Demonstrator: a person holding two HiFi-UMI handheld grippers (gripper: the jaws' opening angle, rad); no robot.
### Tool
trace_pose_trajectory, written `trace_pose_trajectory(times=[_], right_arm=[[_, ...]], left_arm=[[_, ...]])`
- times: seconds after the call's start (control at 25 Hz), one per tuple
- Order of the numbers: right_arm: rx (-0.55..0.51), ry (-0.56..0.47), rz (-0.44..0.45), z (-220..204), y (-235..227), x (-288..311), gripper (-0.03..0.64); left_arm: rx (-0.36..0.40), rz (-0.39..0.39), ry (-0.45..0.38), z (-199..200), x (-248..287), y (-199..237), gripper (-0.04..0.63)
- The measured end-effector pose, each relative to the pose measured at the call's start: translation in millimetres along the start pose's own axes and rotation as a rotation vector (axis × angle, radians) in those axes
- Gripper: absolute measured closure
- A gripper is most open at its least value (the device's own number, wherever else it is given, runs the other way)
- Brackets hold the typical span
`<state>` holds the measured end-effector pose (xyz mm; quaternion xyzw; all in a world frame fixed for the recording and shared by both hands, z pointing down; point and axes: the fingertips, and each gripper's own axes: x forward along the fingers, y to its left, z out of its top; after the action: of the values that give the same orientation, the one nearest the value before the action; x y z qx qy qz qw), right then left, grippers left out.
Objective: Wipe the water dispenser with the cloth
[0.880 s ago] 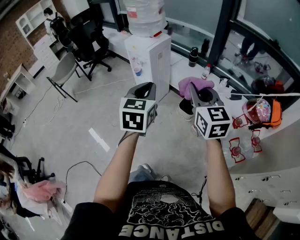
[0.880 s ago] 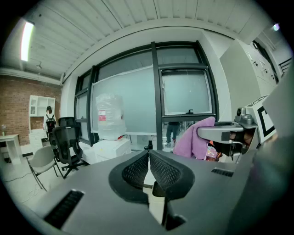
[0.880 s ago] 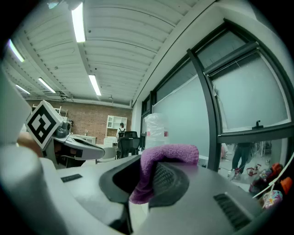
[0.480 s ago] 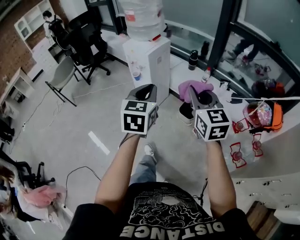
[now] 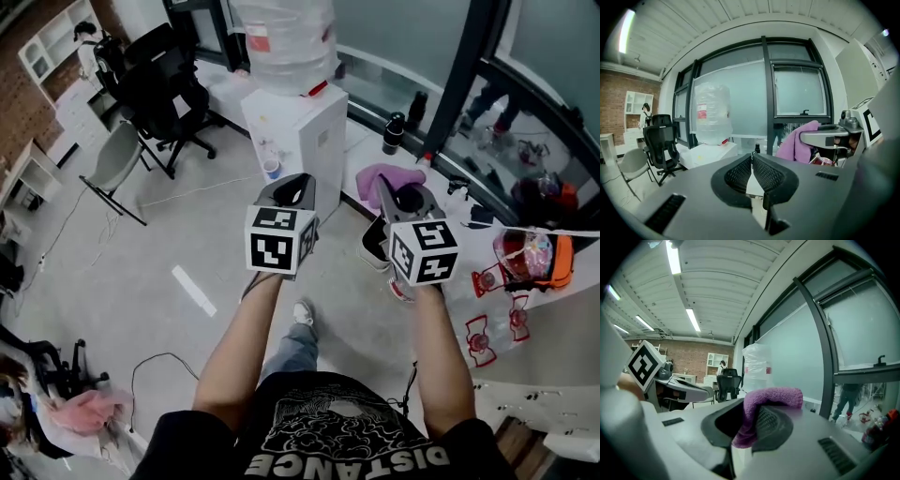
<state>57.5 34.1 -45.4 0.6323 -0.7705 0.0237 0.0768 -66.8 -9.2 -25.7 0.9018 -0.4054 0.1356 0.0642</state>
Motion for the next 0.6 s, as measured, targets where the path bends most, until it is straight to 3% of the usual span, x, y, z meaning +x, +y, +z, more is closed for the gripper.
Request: trace_pose_trajectory(times=[0.6], right_arm=[[0.025,0.054,-0.018,21,-46,208,0.571]], left_arm=[[-0.007,-0.064,0.037,46,166,123,0.563]])
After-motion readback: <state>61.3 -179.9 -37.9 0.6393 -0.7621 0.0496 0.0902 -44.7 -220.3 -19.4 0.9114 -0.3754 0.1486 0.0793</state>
